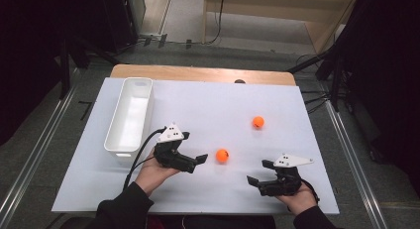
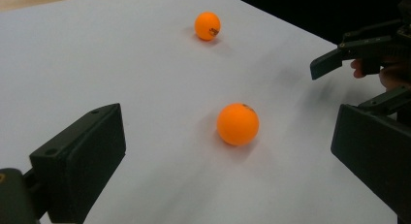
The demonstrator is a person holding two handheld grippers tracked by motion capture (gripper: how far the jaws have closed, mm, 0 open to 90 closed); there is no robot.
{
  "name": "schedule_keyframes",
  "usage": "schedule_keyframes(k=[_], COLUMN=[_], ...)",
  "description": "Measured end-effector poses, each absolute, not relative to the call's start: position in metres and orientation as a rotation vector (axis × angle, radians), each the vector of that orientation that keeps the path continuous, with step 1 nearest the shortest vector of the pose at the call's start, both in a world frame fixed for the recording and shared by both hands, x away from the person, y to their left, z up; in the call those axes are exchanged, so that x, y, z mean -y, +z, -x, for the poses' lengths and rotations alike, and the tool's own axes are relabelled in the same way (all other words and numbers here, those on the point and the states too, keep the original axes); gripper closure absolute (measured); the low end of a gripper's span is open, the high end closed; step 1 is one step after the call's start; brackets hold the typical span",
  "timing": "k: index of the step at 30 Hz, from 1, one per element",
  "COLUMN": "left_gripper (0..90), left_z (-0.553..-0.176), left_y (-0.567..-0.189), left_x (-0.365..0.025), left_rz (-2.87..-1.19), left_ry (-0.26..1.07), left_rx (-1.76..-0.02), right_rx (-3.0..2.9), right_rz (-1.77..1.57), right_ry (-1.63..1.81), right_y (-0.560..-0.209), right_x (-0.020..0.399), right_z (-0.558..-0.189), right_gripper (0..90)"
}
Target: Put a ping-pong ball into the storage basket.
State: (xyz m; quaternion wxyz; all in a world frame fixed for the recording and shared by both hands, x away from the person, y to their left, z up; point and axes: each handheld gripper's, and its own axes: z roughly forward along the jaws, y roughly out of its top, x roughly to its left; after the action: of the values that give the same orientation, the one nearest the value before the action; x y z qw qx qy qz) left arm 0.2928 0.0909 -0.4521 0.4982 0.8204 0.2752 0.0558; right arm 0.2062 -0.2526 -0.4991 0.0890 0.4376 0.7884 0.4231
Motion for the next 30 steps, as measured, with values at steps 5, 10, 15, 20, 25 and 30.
schedule_keyframes(k=[5,10,15,20,25,30], left_gripper=[0.0,0.0,0.0,0.0,0.0,0.0], left_z=[-0.296,-0.300,-0.303,-0.307,-0.310,-0.312], left_y=[-0.451,-0.451,-0.451,-0.447,-0.445,-0.445], left_x=[-0.086,-0.083,-0.079,-0.073,-0.067,-0.059], left_rz=[-1.988,-1.988,-1.983,-1.980,-1.982,-1.991], left_ry=[0.143,0.147,0.152,0.155,0.158,0.162], left_rx=[-0.659,-0.664,-0.663,-0.643,-0.636,-0.623], right_rx=[-2.347,-2.369,-2.366,-2.365,-2.355,-2.356], right_rz=[-1.298,-1.269,-1.274,-1.273,-1.287,-1.286], right_ry=[1.263,1.254,1.253,1.246,1.246,1.242], right_y=[-0.499,-0.498,-0.497,-0.497,-0.497,-0.498], right_x=[0.251,0.248,0.246,0.247,0.248,0.250], right_z=[-0.209,-0.210,-0.210,-0.209,-0.209,-0.208], right_gripper=[12.4,12.5,12.5,12.4,12.5,12.5])
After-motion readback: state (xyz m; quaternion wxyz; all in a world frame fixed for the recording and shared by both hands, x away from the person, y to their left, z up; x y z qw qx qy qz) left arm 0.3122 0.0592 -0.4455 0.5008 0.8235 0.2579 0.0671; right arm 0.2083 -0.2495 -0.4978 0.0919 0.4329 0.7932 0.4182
